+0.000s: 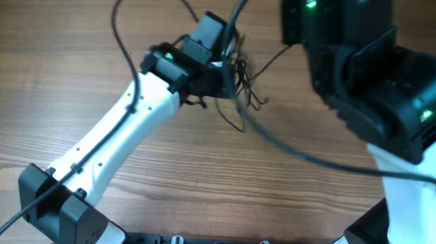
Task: Untangle cables
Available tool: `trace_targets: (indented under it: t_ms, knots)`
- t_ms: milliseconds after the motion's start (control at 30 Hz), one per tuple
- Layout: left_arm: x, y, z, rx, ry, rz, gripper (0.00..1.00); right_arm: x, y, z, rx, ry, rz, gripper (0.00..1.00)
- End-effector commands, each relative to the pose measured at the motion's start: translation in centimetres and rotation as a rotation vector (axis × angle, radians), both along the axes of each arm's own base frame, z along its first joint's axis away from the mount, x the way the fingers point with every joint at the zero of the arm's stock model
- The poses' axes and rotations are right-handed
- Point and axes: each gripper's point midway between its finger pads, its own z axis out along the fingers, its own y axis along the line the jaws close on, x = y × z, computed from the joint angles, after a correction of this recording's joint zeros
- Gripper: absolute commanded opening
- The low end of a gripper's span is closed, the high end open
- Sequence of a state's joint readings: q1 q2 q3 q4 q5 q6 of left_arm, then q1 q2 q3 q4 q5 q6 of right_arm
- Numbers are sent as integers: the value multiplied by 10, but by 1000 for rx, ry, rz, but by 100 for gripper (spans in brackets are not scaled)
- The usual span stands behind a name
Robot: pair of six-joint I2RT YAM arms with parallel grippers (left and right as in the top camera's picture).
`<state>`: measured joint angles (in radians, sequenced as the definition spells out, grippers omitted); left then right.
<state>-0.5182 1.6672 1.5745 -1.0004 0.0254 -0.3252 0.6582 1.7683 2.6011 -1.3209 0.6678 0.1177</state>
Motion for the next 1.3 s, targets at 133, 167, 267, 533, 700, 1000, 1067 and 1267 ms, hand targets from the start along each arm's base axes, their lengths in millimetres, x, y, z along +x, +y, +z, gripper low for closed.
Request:
trace_targets:
  t_ms: [133,167,267,533,700,1000,1067,1267]
  knots:
    - [-5,167,61,29,-84,445,4,10,-126,-3,118,21,-334,4]
    - [-11,188,68,27,-94,505,4,11,-137,-6,139,30,-357,4]
    - [-31,243,88,15,-135,672,4,12,-155,-13,184,61,-373,4]
    - [-96,347,126,-16,-264,1057,4,9,-192,-17,219,65,-473,4]
    - [-103,364,137,-309,-307,1084,4,2,-223,-23,256,77,-563,4]
    - [-59,262,132,-426,-248,470,4,20,-71,-34,430,266,393,5]
    - [-54,229,133,-431,-232,345,4,12,-45,-35,461,296,529,11]
    - [-48,137,144,-461,-242,16,4,-3,-3,-48,463,387,631,46]
